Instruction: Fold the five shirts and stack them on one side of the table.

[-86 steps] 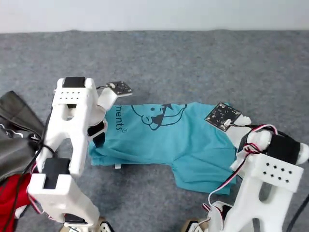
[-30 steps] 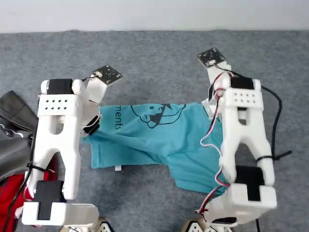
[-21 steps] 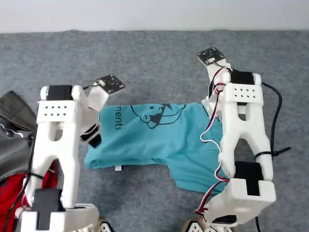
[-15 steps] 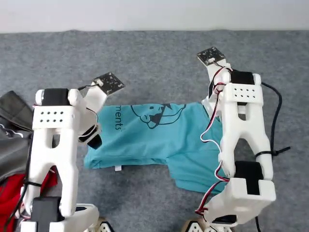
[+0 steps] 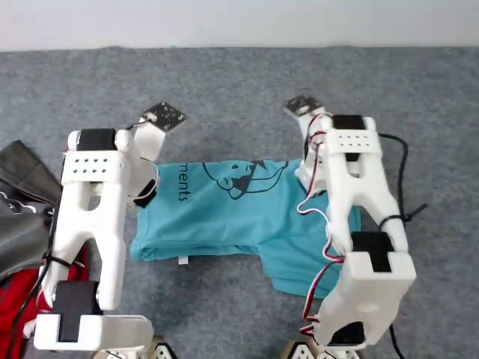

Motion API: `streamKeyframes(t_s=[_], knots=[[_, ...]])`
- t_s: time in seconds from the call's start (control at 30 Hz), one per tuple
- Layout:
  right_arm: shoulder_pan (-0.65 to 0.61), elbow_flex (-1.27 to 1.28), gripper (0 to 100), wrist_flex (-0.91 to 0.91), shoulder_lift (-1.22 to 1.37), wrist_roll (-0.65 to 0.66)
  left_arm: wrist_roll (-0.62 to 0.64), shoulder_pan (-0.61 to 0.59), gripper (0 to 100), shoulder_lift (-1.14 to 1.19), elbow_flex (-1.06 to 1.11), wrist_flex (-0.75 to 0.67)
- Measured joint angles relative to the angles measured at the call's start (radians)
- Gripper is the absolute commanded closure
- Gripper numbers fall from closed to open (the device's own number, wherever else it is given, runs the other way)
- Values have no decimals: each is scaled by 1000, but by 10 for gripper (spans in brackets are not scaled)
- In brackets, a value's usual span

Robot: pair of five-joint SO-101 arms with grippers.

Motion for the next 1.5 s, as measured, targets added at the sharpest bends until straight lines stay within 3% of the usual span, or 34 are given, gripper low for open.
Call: streamKeyframes(t_s=[0.17,0.53,0.67,0.87,1.13,1.33,1.5], knots=[[15,0,949,86,78,0,60,-55,984,3,-74,0],[210,0,950,127,121,89,81,-180,984,3,-106,0],[192,-66,950,239,100,94,81,-180,984,3,-109,0],[61,-95,952,361,-31,86,129,-193,984,3,-175,18],[-28,147,952,272,-83,-17,150,-236,984,3,-222,49],[-18,422,952,104,-83,-12,150,-281,984,3,-224,54],[34,489,952,84,-86,3,150,-301,984,3,-224,54]])
